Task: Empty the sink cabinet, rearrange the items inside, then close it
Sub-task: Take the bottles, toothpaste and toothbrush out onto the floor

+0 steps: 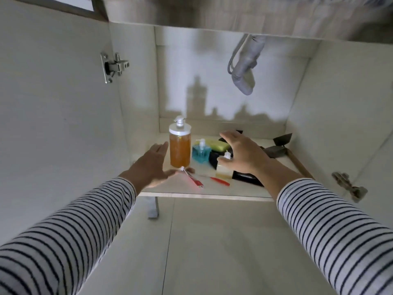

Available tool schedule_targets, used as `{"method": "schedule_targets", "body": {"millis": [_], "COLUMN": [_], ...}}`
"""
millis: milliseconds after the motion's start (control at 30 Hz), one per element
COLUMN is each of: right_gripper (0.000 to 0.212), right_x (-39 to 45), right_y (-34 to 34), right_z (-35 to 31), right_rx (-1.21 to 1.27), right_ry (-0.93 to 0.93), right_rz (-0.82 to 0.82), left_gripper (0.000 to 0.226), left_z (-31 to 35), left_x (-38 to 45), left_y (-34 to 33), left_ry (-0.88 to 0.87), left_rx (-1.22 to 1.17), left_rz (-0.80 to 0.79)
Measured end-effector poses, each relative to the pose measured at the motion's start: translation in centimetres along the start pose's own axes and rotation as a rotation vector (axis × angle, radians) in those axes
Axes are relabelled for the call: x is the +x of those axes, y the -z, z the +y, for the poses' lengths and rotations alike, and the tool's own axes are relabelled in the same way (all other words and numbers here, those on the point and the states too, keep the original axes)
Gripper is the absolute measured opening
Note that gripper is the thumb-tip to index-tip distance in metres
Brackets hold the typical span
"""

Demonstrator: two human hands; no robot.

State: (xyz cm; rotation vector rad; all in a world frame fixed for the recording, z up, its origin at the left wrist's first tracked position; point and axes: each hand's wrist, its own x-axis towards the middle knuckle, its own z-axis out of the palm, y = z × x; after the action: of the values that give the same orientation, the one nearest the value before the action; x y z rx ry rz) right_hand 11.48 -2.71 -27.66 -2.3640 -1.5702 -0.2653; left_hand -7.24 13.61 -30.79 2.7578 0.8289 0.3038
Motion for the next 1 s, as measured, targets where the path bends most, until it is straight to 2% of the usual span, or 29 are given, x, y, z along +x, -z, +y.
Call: {"method": "schedule_targets", "body": {"millis": [100,267,433,600,733,1000], "right_gripper": [0.075,0.081,0.092,0.112,0.121,0.118], "right_x": [3.3,10.3,16.4,20.7,23.5,24.7], "right_y": [-3.2,-8.4,-13.2,-16.1,-16.9,-18.4], "right_z": [1.3,4.0,6.6,7.5,7.1,7.6], "right_rx": [0.069,0.171,0.315,0.449,0.582,0.661], "right_ry": [0.048,0.110,0.187,0.259,0.322,0.401], "right_rz": [0.032,-0.062,0.004,-0.032,-0.051,-0.085], "left_gripper": [0.097,0.114,0.122,0.130,0.129,0.122], "left_z": [-1.5,-3.0,-4.6,-5.2,-5.6,-5.6], "left_x": [2.6,7.9,14.1,18.1,20.0,21.3], "left_y": [-2.2,-5.4,-8.2,-10.1,-10.3,-11.5], "left_ry": [-0.008,-0.087,0.024,0.058,0.057,0.085], "left_rx": [-0.080,-0.179,-0.233,-0.283,-0.311,-0.391], "left_rz": [0.073,0.083,0.172,0.243,0.264,0.328]}}
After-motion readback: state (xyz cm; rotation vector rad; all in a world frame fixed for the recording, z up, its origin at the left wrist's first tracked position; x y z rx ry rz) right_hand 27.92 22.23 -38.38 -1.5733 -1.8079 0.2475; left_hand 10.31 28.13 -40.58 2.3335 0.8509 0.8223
